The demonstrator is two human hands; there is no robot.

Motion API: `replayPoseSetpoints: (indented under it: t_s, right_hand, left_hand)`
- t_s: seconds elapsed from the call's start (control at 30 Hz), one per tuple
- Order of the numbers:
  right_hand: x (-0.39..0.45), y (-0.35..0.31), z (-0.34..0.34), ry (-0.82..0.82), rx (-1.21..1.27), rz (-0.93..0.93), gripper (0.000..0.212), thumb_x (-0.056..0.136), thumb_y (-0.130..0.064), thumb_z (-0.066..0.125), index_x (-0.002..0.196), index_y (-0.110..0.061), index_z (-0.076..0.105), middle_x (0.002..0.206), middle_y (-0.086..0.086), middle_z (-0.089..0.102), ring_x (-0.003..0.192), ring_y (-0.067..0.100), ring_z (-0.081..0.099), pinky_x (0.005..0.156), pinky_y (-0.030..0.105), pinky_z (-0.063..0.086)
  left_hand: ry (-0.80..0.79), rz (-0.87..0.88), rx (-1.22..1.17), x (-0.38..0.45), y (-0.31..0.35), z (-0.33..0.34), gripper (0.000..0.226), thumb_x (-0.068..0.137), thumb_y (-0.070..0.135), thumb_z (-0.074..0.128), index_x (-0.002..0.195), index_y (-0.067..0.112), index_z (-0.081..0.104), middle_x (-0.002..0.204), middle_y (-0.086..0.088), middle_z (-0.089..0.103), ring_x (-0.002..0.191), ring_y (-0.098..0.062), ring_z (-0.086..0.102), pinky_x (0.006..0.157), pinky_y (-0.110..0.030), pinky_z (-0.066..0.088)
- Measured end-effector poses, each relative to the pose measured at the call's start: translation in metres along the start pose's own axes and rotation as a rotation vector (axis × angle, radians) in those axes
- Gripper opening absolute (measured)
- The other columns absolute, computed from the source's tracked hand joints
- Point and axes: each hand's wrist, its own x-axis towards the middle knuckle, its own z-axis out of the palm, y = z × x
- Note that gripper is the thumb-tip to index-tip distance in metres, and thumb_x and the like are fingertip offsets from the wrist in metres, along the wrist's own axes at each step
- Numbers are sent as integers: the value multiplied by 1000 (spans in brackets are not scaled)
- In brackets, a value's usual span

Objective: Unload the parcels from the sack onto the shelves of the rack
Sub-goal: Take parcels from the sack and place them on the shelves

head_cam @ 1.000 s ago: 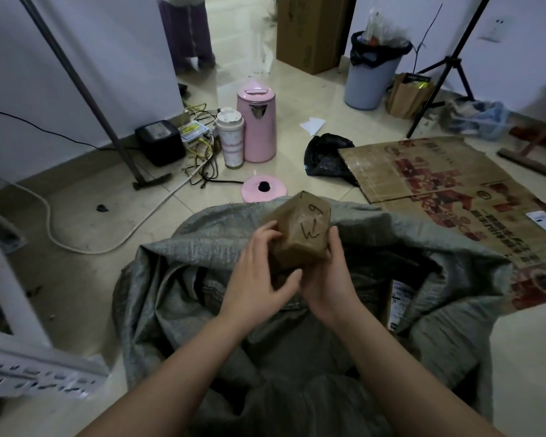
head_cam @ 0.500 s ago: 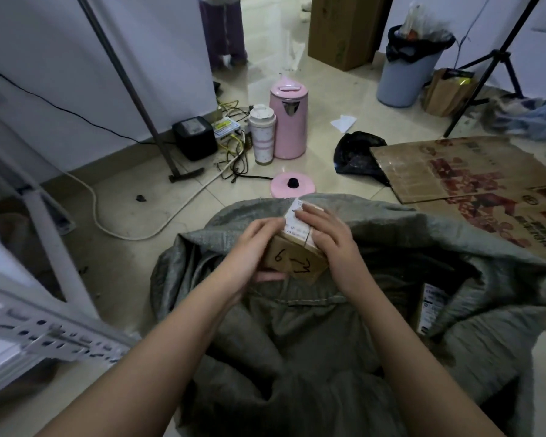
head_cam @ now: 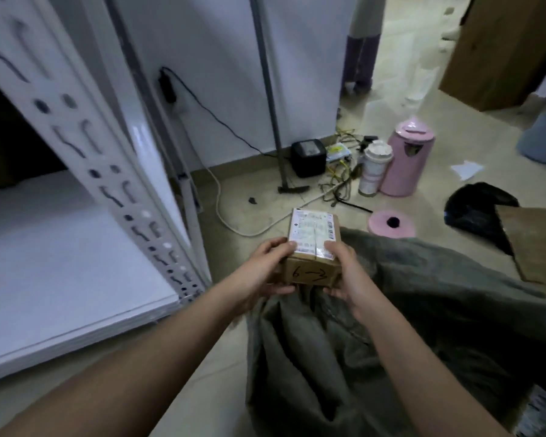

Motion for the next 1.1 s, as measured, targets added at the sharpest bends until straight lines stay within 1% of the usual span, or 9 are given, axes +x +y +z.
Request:
replayPoseSetpoints:
  t_s: [0.17, 0.3, 0.4, 0.53, 0.63, 0.7, 0.83, 0.97, 1.1]
  right_hand:
    - [-30, -24, 27, -45, -39, 51, 41, 94, -40, 48, 132, -28, 41, 115, 8, 66, 85, 20, 62, 58, 28, 46]
    - [-52, -27, 33, -160, -52, 72, 53, 91, -35, 56, 139, -26, 37, 117, 7, 67, 100, 24, 65, 65, 34, 54]
    - [-67, -20, 47, -182, -99, 46, 57, 90, -34, 62, 139, -23, 33, 116, 5, 68, 103, 25, 66, 71, 42, 58]
    - [-105, -4, 81, -133, -136, -67, 59, 90, -28, 64, 137, -29, 29, 116, 0, 67, 100, 23, 69, 80, 45, 57]
    - [-132, 2, 104, -125, -188, -91, 72, 85, -35, 70, 142, -31, 26, 117, -1, 67, 101, 23, 68, 84, 47, 56]
    - [-150, 2, 125, -119, -181, -80, 76, 84, -37, 71, 144, -28, 26, 118, 0, 66, 102, 24, 67, 76, 44, 57]
    - [-186, 4, 173, -30, -93, -118, 70, 88, -34, 67, 142, -22, 24, 123, 2, 58, 99, 22, 65, 55, 32, 56]
    - [-212, 18, 221, 24, -86, -176, 58, 89, -34, 65, 131, -24, 27, 113, 0, 60, 86, 18, 67, 54, 33, 55]
    - [-214, 23, 276, -26, -149, -143, 49, 93, -37, 59, 130, -25, 31, 111, -3, 57, 91, 15, 61, 57, 30, 52]
  left_hand:
    - [27, -42, 145, -43, 31, -20, 40, 92, 45, 55, 128, 29, 52, 119, -3, 59, 100, -19, 60, 60, -25, 55]
    - [-16, -2, 214, -69, 28, -44, 43, 90, 49, 55, 131, 35, 50, 126, -2, 57, 105, -19, 60, 60, -21, 52]
    - [-88, 67, 277, -88, 16, -68, 50, 87, 48, 61, 134, 39, 46, 128, 3, 58, 109, -17, 60, 66, -21, 53]
    - [-147, 156, 263, -120, 5, -104, 52, 87, 37, 67, 135, 38, 46, 121, 4, 63, 90, -10, 66, 80, -29, 56]
    - [-178, 178, 246, -146, 2, -127, 51, 88, 34, 66, 134, 36, 45, 116, 3, 65, 86, -10, 67, 86, -35, 56]
    - [-186, 181, 248, -165, 2, -145, 52, 87, 35, 66, 135, 34, 45, 115, 0, 66, 87, -11, 66, 83, -33, 57]
    - [-187, 173, 212, -198, 7, -187, 48, 86, 36, 67, 130, 29, 50, 107, -2, 66, 79, -14, 65, 81, -33, 58]
    - [-207, 122, 177, -223, 7, -229, 47, 84, 37, 69, 126, 27, 51, 113, -5, 65, 78, -16, 66, 73, -29, 56]
    - [-50, 103, 75, -243, 4, -273, 38, 85, 39, 68, 117, 22, 55, 105, -7, 67, 74, -20, 65, 75, -32, 57]
